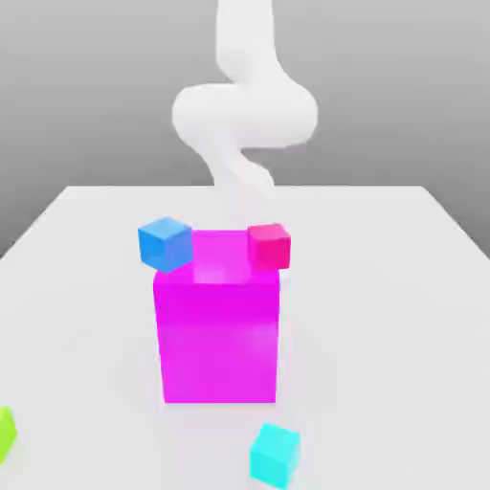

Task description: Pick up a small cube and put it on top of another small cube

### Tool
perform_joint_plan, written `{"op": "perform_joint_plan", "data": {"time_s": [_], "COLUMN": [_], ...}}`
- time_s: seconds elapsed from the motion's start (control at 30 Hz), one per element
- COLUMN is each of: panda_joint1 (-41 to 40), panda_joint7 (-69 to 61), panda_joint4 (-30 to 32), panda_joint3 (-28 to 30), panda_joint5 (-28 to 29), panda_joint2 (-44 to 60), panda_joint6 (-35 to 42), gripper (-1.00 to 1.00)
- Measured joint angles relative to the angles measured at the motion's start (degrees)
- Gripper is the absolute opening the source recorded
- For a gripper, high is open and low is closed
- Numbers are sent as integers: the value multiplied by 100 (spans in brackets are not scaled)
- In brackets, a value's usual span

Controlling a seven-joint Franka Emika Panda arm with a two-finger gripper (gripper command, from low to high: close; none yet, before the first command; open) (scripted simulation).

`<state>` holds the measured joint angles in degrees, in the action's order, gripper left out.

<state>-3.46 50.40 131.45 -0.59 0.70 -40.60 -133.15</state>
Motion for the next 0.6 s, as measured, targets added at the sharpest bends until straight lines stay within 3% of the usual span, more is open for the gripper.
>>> {"op": "perform_joint_plan", "data": {"time_s": [0.3, 0.6], "panda_joint1": [-1063, -1830], "panda_joint7": [1719, 3248], "panda_joint4": [-125, -246], "panda_joint3": [-22, 340], "panda_joint5": [331, 439], "panda_joint2": [1909, 3776], "panda_joint6": [-487, -972], "gripper": [0, 0]}}
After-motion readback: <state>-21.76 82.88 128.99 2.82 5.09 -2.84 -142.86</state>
